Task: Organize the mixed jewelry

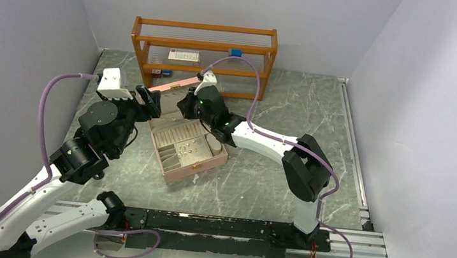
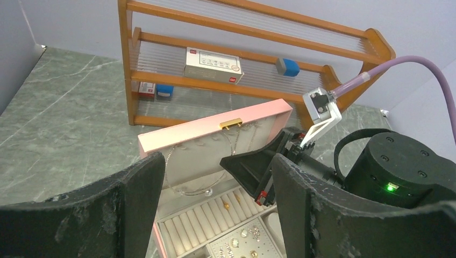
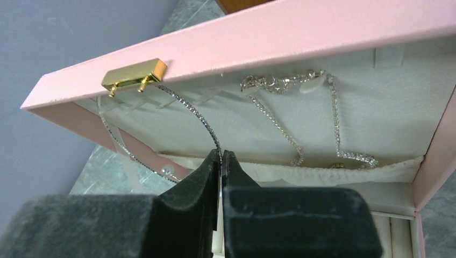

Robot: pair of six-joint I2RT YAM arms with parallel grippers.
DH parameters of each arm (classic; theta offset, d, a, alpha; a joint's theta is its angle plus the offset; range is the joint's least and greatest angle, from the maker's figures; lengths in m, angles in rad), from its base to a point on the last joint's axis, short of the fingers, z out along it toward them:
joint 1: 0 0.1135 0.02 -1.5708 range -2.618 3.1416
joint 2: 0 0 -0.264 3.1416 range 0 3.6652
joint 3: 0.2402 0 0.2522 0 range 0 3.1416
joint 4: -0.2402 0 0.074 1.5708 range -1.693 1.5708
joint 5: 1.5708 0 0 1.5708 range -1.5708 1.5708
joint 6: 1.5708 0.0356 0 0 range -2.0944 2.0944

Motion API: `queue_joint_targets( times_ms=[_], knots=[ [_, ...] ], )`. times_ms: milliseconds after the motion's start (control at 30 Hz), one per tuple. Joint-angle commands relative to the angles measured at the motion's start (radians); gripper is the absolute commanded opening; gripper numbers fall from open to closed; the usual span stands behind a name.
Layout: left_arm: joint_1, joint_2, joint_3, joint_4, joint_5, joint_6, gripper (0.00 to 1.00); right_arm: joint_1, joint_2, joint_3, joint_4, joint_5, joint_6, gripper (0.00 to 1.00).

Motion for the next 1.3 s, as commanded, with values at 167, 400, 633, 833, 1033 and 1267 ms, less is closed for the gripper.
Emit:
queue_joint_targets(
  times_ms=[167, 400, 633, 833, 1033, 1267],
  knots=[
    [-0.003, -0.003, 0.001, -0.015, 0.014, -0.016, 0.77, 0.000, 0.007, 0.043, -0.070, 0.066, 0.036, 0.28],
    [-0.004, 0.000, -0.010, -0.026, 0.043, -0.036, 0.77, -0.003, -0.023, 0.025, -0.103, 0.081, 0.076, 0.38],
    [-0.004, 0.010, -0.010, -0.034, 0.060, -0.043, 0.77, -0.004, -0.013, 0.033, -0.071, 0.043, 0.040, 0.41],
    [-0.004, 0.013, -0.007, -0.036, 0.067, -0.047, 0.77, -0.003, 0.045, 0.089, -0.067, 0.041, -0.001, 0.41],
    [-0.004, 0.016, -0.010, -0.037, 0.070, -0.048, 0.77, -0.002, 0.085, 0.120, -0.048, 0.037, -0.015, 0.39],
    [-0.003, 0.017, -0.013, -0.035, 0.068, -0.044, 0.77, -0.002, 0.108, 0.132, -0.052, 0.040, -0.013, 0.28]
  ],
)
